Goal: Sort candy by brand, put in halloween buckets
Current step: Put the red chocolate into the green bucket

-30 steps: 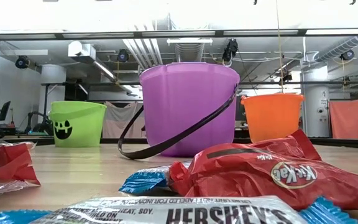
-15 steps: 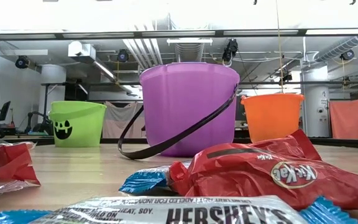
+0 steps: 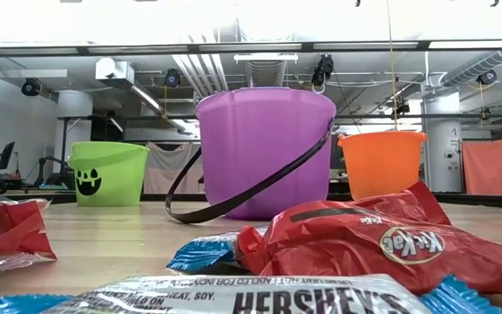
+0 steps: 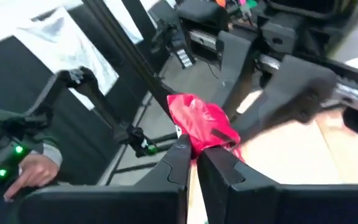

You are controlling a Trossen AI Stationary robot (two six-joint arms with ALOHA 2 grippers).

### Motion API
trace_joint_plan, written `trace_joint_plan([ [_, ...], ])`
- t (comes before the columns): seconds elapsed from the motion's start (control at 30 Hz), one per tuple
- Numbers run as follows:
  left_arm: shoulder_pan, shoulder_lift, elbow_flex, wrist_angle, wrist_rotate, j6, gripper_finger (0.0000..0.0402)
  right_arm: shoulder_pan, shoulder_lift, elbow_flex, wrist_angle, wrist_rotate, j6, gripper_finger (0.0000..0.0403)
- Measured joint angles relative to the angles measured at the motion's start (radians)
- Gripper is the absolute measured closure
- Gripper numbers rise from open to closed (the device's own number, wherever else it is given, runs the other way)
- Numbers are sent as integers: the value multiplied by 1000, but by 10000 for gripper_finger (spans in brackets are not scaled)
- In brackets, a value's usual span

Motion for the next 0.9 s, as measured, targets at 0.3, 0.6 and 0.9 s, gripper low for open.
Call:
trace_joint_plan([
  [0.3, 124, -77, 73, -456, -52, 102, 385, -46, -98, -1, -279, 146, 56, 304],
  [0.6, 331, -69, 283, -1554, -1113, 215, 385, -48, -107, -1, -478, 368, 121, 254],
  [0.9, 712, -6, 86, -1453, -938, 381, 387, -47, -51, -1, -476, 312, 176, 253],
])
